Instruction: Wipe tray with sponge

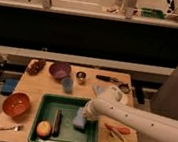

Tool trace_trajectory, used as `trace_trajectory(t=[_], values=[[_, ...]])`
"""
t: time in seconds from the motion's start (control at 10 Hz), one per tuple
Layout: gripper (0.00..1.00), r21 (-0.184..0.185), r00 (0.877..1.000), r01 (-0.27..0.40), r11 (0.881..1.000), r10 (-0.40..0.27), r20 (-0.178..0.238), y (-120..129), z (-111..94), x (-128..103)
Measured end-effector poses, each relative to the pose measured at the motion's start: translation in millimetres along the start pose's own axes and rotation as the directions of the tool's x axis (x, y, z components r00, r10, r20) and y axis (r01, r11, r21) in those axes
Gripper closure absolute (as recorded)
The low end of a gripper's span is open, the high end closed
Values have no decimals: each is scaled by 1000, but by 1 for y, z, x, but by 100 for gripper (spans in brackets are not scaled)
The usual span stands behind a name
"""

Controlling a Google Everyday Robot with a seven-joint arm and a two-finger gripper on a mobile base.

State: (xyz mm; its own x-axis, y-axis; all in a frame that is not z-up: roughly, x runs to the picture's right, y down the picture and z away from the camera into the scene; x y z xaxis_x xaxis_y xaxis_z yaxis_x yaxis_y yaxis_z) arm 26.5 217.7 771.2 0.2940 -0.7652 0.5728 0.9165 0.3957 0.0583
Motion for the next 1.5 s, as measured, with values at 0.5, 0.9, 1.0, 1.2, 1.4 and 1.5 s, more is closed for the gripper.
trace_trajectory(t=[0.5,0.9,1.0,1.2,1.4,1.5], values=[[100,67,999,18,998,-22,45,-46,24,-15],[100,94,990,71,993,-81,114,-50,18,-54],[100,91,991,62,994,-73,116,-44,14,-57],[100,96,991,29,995,-41,127,-17,1,-56],[100,118,989,12,993,-30,148,-2,-9,-52],[100,121,986,12,993,-32,163,0,-12,-50]])
